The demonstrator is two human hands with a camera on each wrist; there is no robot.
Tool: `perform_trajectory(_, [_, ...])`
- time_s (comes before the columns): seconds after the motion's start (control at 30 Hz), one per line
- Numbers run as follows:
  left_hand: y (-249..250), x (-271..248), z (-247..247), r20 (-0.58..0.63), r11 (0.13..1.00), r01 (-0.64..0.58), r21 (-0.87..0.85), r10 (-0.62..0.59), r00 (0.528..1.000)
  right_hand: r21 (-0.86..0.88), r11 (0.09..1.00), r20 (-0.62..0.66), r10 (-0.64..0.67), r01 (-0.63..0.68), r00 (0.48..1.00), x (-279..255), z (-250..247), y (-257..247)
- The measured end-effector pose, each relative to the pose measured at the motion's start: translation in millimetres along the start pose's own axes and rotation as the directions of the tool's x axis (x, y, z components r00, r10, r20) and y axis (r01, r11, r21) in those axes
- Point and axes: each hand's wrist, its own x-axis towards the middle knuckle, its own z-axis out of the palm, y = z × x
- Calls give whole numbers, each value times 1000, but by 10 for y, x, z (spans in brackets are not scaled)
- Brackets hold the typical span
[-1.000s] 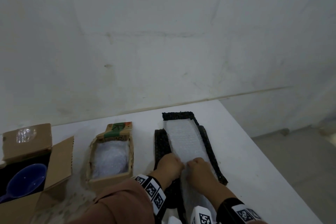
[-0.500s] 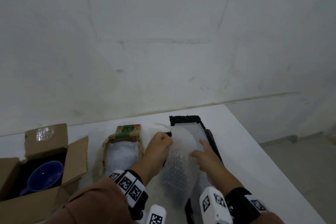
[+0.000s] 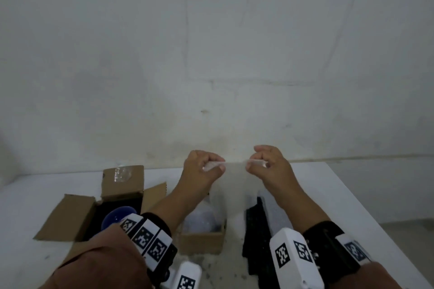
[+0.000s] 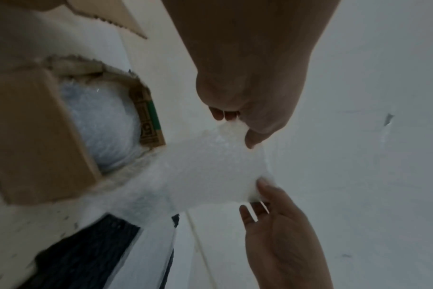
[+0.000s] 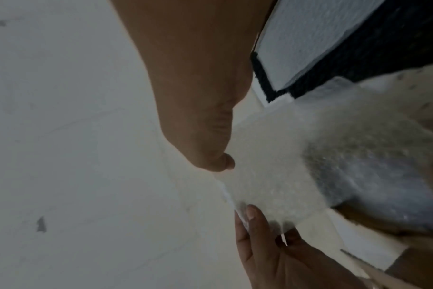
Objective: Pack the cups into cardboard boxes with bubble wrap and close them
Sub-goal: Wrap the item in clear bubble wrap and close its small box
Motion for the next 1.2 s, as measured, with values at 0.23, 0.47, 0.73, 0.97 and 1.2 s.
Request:
perform_trajectory(0.23, [-73,3,-418,321,922,231,-312,-126,939,475,878,101,9,-56,995,148,247,-415])
perform_trajectory(0.47, [-265,-49,-575,242,848,373,-376,-298,923,234,909,402,232,-344,886,138,452,-124])
perform_trajectory(0.73, [-299,-50,-684,229,823,428,-375,-365,902,184,900,333,320,-394,887,81,602,132])
perform_trajectory(0.97, [-386,-29,-793,305,730,573,-373,-486,819,271,803,396,410,-531,822,140,595,250])
perform_trajectory(1.2, [-644,68,-525,253,778,236,583,-449,857,-566,823,383,316,-50,868,227,816,667])
